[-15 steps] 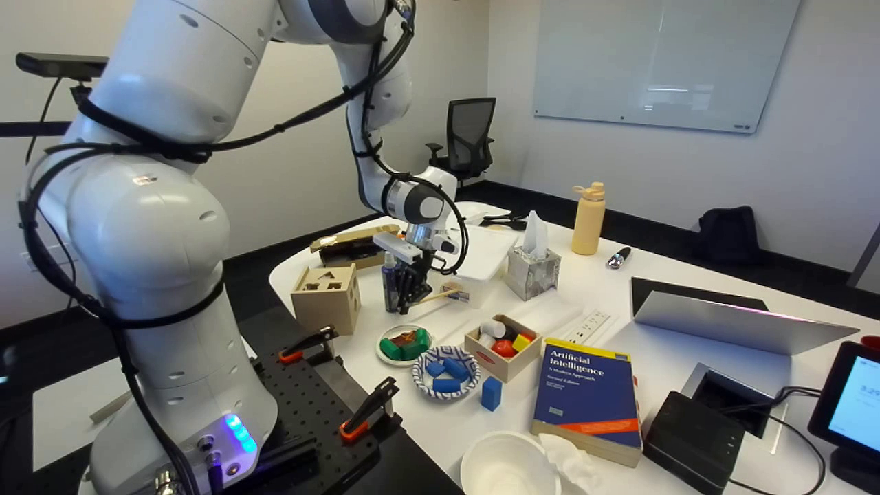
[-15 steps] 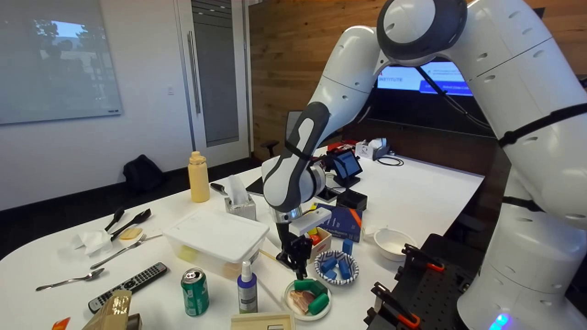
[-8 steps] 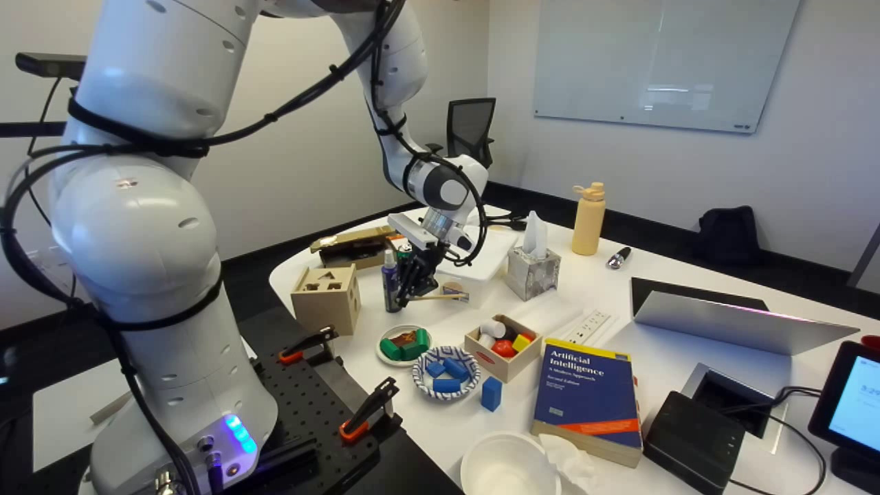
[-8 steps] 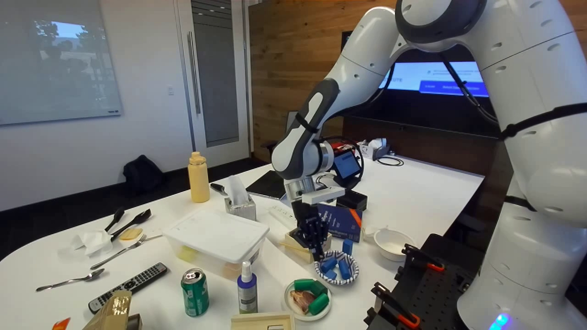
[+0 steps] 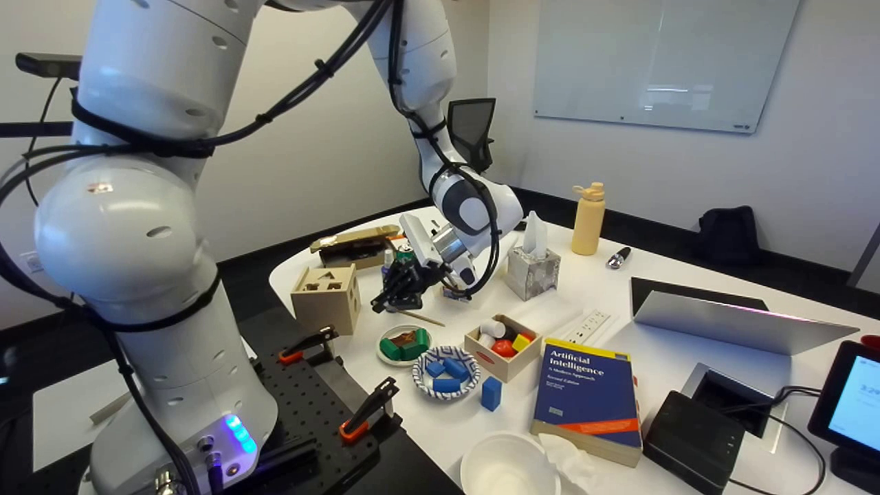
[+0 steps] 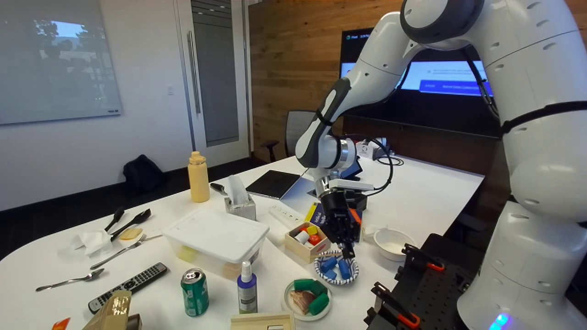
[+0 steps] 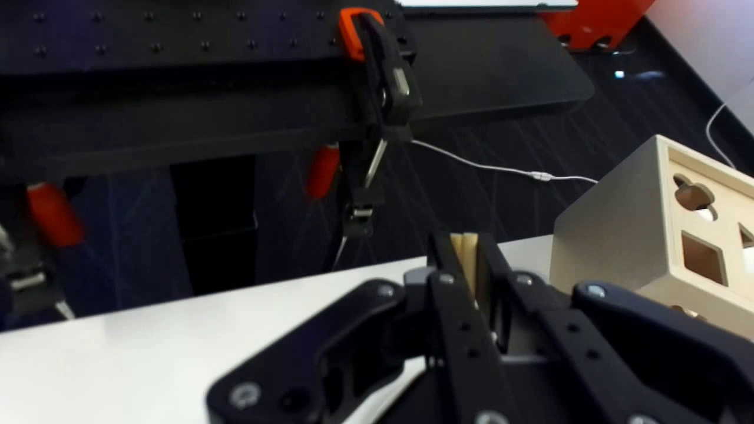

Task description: Use the stick to stir the contents of the white plate with blue markings

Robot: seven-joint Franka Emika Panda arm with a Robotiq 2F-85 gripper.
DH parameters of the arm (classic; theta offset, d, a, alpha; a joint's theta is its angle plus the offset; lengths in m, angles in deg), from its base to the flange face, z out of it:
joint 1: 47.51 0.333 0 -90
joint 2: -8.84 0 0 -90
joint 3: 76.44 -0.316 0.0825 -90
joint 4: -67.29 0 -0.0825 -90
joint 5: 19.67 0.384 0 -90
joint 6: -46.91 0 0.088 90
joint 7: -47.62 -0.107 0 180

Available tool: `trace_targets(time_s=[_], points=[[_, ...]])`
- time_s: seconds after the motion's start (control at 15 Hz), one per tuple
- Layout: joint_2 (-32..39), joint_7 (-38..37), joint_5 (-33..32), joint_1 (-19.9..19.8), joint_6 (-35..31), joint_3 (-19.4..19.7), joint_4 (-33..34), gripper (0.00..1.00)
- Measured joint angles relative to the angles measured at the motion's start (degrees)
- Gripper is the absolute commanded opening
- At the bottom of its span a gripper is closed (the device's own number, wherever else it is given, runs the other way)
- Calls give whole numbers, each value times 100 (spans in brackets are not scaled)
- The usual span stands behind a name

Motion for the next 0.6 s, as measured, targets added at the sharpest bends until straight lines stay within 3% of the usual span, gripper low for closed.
trace_targets(time_s=[0.33, 0.6], points=[[-14, 4, 432, -190, 456, 296, -341, 3], [-12, 170, 644, -376, 450, 588, -658, 3]])
